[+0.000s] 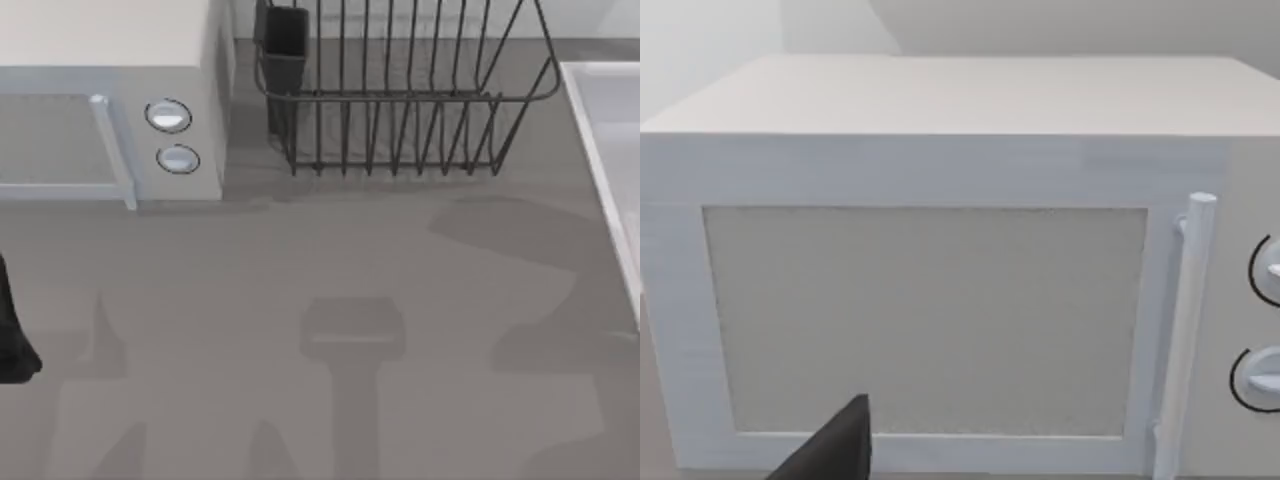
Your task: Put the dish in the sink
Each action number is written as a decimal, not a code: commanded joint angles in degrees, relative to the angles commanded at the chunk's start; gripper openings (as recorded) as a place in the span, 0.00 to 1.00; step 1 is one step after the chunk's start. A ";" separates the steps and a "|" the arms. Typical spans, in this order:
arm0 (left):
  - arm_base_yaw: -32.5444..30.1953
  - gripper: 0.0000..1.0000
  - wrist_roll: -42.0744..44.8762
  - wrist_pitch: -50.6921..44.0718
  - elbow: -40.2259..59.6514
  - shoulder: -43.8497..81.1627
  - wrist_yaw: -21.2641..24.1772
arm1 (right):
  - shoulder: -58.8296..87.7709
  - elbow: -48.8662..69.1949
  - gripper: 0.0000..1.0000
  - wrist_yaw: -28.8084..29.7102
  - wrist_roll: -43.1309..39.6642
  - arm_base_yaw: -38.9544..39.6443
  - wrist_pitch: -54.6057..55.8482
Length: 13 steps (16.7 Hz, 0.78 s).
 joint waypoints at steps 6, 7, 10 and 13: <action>0.00 1.00 0.00 0.00 0.00 0.00 0.00 | 2.40 -0.09 0.00 -0.04 0.08 0.22 2.00; 0.00 1.00 0.00 0.00 0.00 0.00 0.00 | 4.31 -0.29 0.00 -0.10 0.07 0.16 3.95; 0.00 1.00 0.00 0.00 0.00 0.00 0.00 | 13.08 -1.30 0.00 -0.23 -0.01 -0.08 13.39; 0.00 1.00 0.00 0.00 0.00 0.00 0.00 | 24.01 -2.84 0.00 -0.16 -0.14 -0.23 26.95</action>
